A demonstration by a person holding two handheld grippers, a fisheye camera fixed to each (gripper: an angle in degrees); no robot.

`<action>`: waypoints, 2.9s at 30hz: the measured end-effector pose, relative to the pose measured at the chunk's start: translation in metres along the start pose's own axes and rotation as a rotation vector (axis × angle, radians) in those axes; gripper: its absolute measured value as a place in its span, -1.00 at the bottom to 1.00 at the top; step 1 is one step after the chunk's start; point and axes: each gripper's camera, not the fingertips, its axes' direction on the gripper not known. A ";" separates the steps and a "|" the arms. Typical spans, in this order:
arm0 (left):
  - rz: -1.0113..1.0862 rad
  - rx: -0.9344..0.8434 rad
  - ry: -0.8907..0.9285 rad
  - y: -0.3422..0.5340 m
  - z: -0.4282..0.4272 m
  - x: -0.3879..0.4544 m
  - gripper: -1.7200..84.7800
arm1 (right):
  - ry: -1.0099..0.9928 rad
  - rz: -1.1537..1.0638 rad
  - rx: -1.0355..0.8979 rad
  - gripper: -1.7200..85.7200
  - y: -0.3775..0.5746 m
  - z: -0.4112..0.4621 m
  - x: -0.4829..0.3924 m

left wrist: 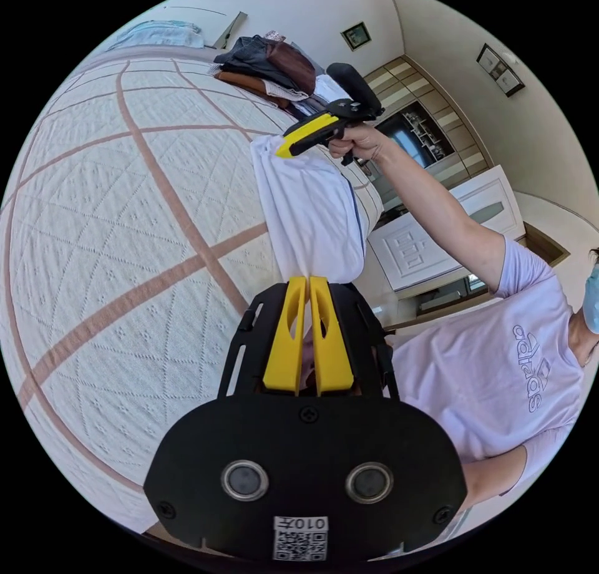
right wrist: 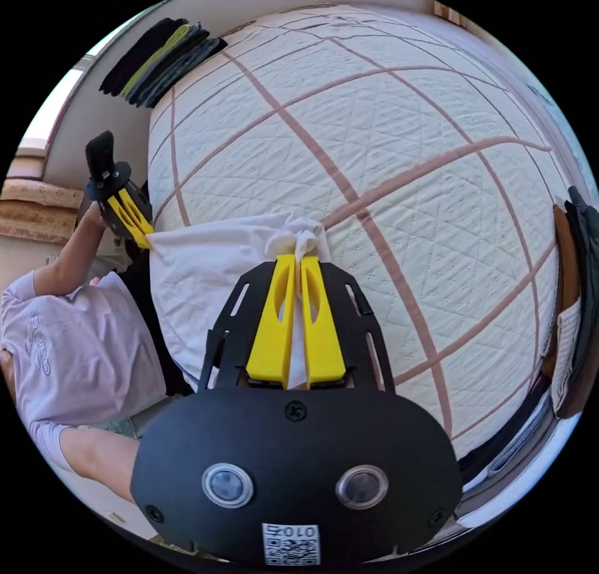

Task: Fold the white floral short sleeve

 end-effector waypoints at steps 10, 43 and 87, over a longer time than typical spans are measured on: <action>-0.053 0.022 0.016 0.021 0.011 0.000 -0.96 | 0.025 0.133 0.288 -0.85 0.031 -0.020 -0.002; -0.004 0.144 -0.226 0.073 0.014 0.107 -0.82 | 0.496 0.061 0.369 -0.67 0.131 0.150 -0.437; -0.234 0.302 0.105 0.028 0.035 0.068 -0.82 | -0.448 0.420 0.885 -0.76 0.431 0.294 -0.311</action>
